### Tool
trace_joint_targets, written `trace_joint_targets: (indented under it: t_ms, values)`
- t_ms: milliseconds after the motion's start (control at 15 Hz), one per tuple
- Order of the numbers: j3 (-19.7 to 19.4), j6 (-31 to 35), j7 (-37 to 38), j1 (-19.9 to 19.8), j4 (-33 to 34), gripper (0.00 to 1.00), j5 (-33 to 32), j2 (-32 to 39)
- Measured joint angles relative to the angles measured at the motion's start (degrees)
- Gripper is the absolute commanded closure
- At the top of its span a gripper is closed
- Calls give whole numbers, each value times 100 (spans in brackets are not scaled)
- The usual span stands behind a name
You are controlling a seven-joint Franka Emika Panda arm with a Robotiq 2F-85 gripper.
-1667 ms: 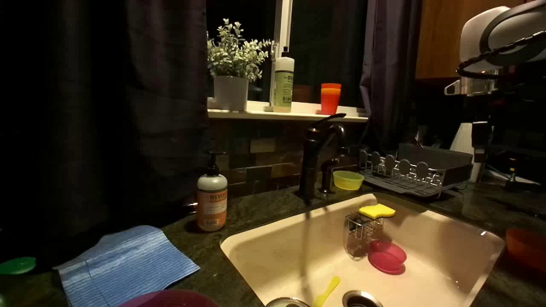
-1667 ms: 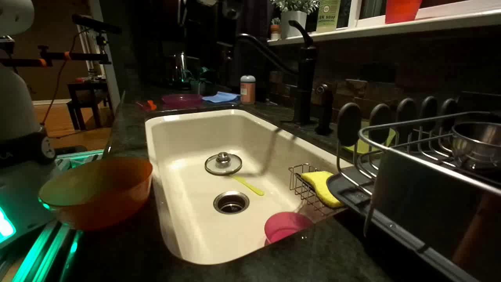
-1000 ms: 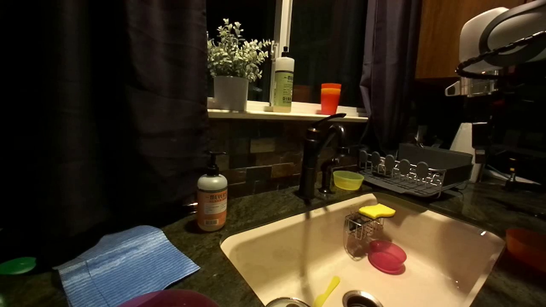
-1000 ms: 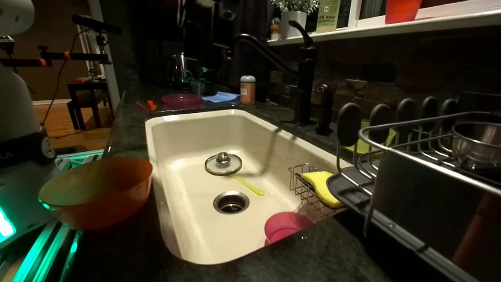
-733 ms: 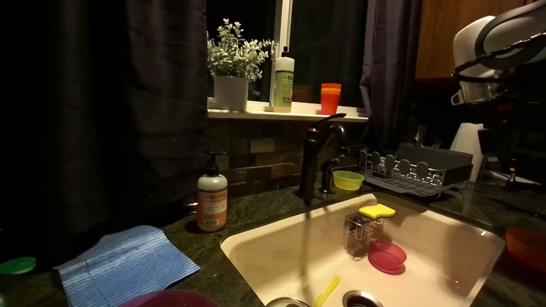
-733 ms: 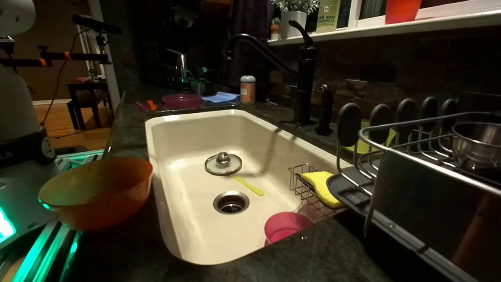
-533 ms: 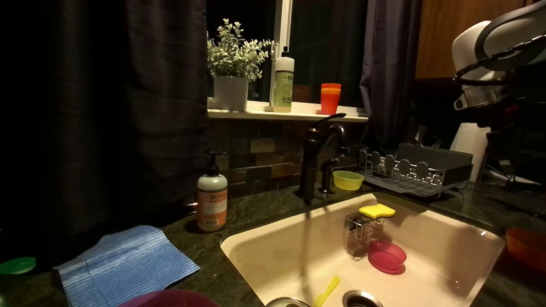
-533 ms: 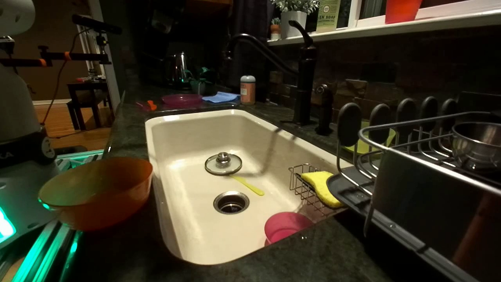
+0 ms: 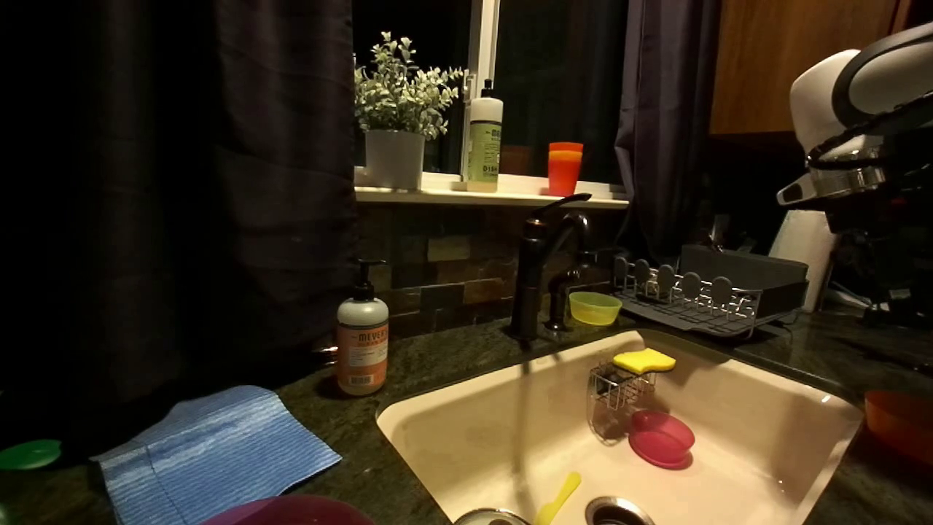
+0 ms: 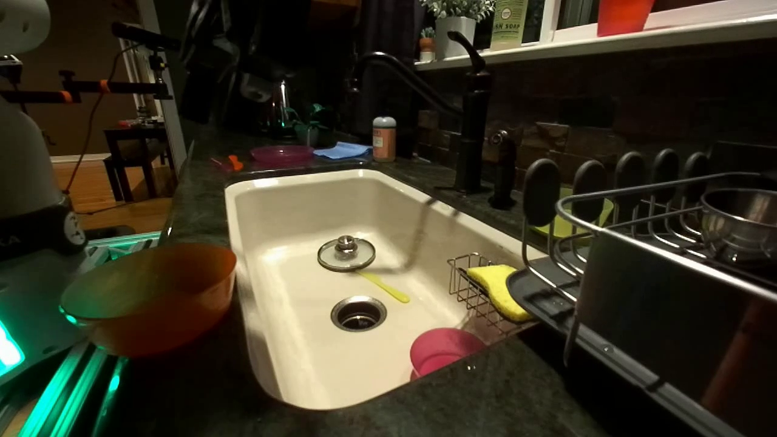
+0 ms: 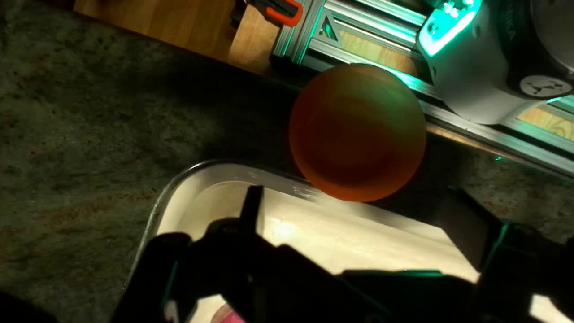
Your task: Put the orange bowl side down on the plate rack
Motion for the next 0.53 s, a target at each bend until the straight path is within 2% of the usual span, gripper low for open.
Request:
trace_joint_targets:
  t_ms: [267, 533]
  values:
    - [-106, -11, -456, 14, 6, 0, -344, 51]
    - [-71, -516, -176, -158, 6, 0, -760, 196]
